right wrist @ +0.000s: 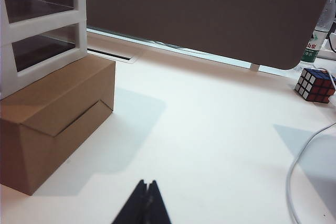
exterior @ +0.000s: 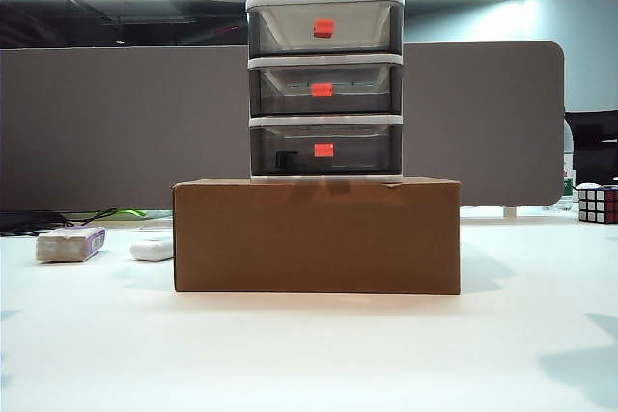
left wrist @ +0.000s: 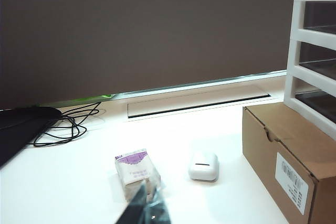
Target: Open the third layer of the drawer on the table, pick up the transparent tape on the table and put it in, and finally close the drawer.
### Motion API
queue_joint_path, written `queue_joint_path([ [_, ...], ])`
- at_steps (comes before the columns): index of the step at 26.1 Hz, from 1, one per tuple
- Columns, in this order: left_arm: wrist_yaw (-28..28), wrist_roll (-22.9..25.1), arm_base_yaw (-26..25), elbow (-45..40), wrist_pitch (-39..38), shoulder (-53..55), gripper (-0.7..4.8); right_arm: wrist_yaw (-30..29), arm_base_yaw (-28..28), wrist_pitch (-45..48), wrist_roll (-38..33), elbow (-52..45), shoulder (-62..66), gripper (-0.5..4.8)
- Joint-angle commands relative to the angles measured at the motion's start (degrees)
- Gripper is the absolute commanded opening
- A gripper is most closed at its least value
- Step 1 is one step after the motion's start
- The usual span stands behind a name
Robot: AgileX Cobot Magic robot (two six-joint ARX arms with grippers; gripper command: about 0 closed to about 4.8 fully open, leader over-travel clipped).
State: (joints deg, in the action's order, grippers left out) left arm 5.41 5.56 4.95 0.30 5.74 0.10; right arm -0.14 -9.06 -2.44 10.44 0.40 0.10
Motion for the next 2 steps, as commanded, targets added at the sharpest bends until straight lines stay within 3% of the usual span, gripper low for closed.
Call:
queue_joint_path([
  [1,0.2,-0.02,-0.07,0.11,0.28,0.02,-0.05,0.04,0.02,0.98,-0.15,-0.35,0.0,-0.05],
  [2,0.2,-0.04,-0.07,0.11,0.28,0.02,-0.05,0.04,0.02,0.98,-0.15,-0.35,0.0,-0.05],
])
